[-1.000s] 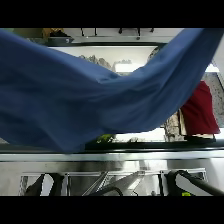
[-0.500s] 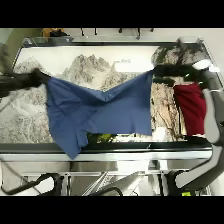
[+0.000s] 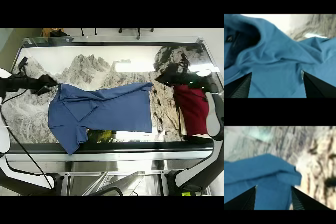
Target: Fold the shirts.
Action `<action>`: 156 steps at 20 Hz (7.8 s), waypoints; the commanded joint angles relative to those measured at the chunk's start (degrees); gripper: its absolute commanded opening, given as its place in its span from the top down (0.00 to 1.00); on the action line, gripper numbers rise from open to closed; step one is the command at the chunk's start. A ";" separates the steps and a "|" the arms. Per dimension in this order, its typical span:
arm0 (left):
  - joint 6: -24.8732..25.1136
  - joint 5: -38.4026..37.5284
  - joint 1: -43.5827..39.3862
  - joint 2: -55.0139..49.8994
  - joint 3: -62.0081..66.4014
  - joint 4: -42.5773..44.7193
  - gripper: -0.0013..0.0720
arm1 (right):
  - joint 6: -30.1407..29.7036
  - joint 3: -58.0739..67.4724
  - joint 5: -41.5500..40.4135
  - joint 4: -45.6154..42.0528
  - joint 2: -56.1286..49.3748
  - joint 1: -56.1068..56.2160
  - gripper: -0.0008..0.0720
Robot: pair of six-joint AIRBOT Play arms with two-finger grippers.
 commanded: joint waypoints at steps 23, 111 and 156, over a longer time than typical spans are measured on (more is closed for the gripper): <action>8.59 0.79 5.55 0.31 -23.71 5.81 0.95 | -1.20 -29.68 16.68 -4.11 3.85 -3.58 0.49; -14.53 -2.62 -16.44 -16.48 20.98 26.43 0.17 | 8.92 16.17 -4.07 -17.55 -13.35 6.43 0.63; -11.52 17.99 -17.16 39.87 -65.16 7.80 0.17 | 7.34 -29.94 13.86 -13.16 7.56 -4.92 0.65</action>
